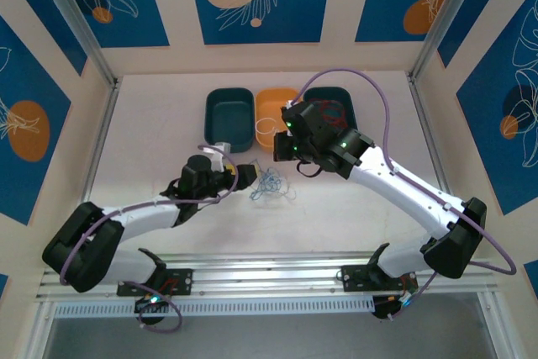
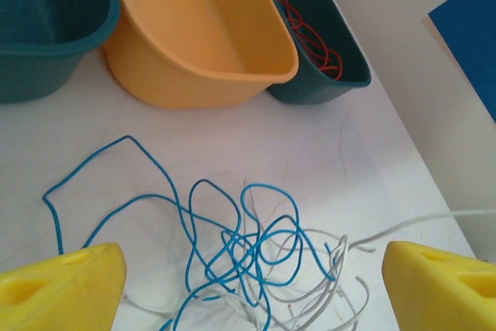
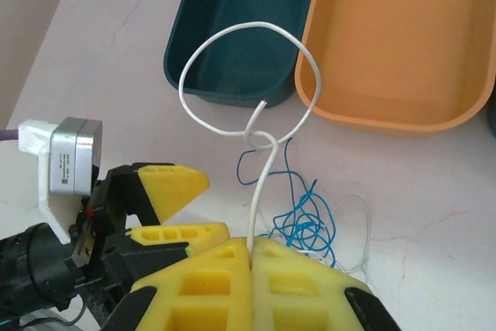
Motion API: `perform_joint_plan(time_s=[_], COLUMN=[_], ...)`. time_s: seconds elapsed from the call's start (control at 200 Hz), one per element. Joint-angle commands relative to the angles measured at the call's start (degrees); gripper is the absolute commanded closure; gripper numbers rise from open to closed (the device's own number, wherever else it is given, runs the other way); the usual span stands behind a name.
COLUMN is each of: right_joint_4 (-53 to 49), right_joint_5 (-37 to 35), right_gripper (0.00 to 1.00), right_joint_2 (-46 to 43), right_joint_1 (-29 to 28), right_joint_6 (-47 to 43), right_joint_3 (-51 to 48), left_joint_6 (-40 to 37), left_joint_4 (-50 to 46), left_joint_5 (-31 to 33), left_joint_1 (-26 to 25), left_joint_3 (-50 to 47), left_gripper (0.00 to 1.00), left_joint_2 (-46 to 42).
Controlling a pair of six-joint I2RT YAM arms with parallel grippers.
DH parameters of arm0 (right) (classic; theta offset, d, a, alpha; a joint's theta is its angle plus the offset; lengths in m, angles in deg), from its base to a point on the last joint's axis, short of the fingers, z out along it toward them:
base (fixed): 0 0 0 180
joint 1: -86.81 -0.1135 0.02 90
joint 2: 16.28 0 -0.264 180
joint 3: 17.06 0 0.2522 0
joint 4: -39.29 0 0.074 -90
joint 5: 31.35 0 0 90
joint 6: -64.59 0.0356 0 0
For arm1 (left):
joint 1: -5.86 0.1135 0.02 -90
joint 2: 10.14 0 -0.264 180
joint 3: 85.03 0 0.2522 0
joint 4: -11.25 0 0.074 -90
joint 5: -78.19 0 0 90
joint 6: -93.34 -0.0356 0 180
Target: Untangle the cables
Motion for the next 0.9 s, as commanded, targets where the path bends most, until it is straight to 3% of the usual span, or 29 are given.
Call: perform_joint_plan(time_s=[0.0, 0.43, 0.72, 0.895], right_joint_4=[1.9, 3.1, 6.6, 7.0], right_joint_5=[2.3, 6.5, 10.0, 9.6], right_gripper=[0.98, 0.97, 0.98, 0.98], right_joint_2=[-0.2, 0.7, -0.2, -1.5], right_joint_1=[0.6, 1.9, 1.9, 1.9], right_joint_6=[-0.8, -0.7, -3.3, -5.4], right_joint_3=[0.2, 0.9, 1.6, 4.0], left_joint_6=[-2.3, -2.6, -7.7, -9.4], left_joint_4=[-0.2, 1.1, 7.6, 10.5], left_joint_5=[0.3, 1.5, -3.0, -2.6], left_joint_1=[-0.7, -1.2, -3.6, -5.7], left_joint_3=[-0.7, -2.5, -1.9, -1.8], left_gripper=[0.14, 0.14, 0.13, 0.19], left_joint_2=[-1.9, -6.0, -1.6, 1.9])
